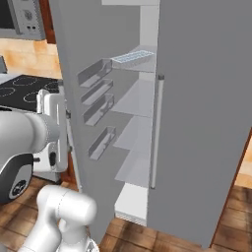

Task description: The ice cube tray has been filled with water. Take the tray and place it in the freezer to make ice. Close the freezer door after placing the tray.

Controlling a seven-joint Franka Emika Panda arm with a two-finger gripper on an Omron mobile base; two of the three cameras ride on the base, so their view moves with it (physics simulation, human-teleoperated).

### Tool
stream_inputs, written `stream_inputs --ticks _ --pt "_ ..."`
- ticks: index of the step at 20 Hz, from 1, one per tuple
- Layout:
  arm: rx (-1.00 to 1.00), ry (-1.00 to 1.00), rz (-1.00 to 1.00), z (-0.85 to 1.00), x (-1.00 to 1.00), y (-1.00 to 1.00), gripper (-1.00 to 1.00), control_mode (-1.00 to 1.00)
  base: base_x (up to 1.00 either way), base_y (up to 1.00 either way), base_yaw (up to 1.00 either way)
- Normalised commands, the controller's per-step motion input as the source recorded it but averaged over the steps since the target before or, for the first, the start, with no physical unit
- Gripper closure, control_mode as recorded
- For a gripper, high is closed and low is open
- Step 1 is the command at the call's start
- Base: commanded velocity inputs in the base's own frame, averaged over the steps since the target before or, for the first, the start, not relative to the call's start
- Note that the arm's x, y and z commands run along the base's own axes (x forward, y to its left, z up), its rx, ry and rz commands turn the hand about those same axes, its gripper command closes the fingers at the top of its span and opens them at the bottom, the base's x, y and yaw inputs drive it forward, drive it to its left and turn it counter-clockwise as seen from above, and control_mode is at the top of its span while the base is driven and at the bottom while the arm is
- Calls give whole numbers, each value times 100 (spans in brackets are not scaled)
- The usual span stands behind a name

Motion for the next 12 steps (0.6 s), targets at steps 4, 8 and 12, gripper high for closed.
stream_inputs --ticks 4,8,12 --pt "0 0 0 0 0 0 -100 100 -2 42 -13" --pt "0 0 0 0 0 -2 -100 -100 -4 -1 -4" --pt "2 0 0 0 -11 -37 -100 -100 0 0 0"
